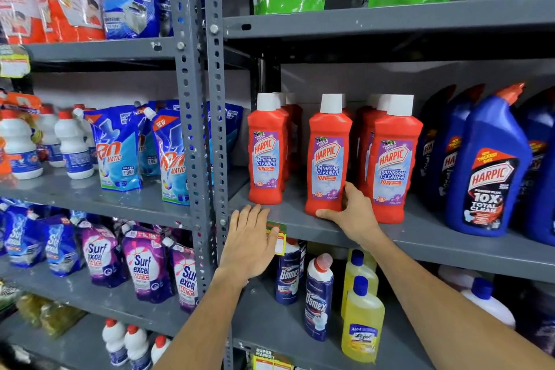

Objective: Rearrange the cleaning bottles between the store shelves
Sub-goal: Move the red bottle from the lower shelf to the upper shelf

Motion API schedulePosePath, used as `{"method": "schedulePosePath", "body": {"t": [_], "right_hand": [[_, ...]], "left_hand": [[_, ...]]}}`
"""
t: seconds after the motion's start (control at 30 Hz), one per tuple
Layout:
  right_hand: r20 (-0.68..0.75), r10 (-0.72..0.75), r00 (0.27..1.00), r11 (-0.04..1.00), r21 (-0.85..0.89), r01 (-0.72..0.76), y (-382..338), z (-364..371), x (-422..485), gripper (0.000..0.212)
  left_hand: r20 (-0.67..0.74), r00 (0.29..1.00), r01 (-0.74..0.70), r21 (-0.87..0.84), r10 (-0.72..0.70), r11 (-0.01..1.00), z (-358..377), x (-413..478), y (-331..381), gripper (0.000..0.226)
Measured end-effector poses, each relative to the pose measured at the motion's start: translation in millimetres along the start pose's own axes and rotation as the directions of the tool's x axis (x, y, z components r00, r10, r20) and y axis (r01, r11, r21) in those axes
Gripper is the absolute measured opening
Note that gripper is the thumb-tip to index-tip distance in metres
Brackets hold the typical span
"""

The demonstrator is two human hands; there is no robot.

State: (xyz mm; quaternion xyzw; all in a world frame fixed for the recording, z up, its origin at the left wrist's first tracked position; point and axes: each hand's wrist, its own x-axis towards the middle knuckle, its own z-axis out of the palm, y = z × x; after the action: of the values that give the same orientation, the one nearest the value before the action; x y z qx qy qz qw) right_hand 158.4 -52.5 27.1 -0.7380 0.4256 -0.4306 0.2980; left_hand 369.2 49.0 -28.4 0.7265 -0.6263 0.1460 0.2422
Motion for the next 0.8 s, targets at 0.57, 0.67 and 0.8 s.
{"method": "schedulePosePath", "body": {"t": [0.57, 0.67, 0.8], "right_hand": [[-0.008, 0.023, 1.000, 0.996, -0.081, -0.023, -4.1, 6.6, -1.4, 0.074], [-0.036, -0.003, 0.999, 0.996, -0.091, -0.001, -3.5, 7.7, -3.5, 0.075], [-0.116, -0.062, 0.991, 0.998, -0.041, 0.057, 0.3, 7.9, -7.7, 0.079]], "left_hand": [[-0.012, 1.000, -0.011, -0.014, 0.011, 1.000, 2.6, 0.4, -1.5, 0.061], [-0.016, 1.000, -0.014, -0.001, 0.014, 1.000, 2.9, -0.2, -2.1, 0.062], [-0.034, 0.999, -0.026, 0.002, 0.026, 1.000, 2.5, -1.6, -2.8, 0.068]]}}
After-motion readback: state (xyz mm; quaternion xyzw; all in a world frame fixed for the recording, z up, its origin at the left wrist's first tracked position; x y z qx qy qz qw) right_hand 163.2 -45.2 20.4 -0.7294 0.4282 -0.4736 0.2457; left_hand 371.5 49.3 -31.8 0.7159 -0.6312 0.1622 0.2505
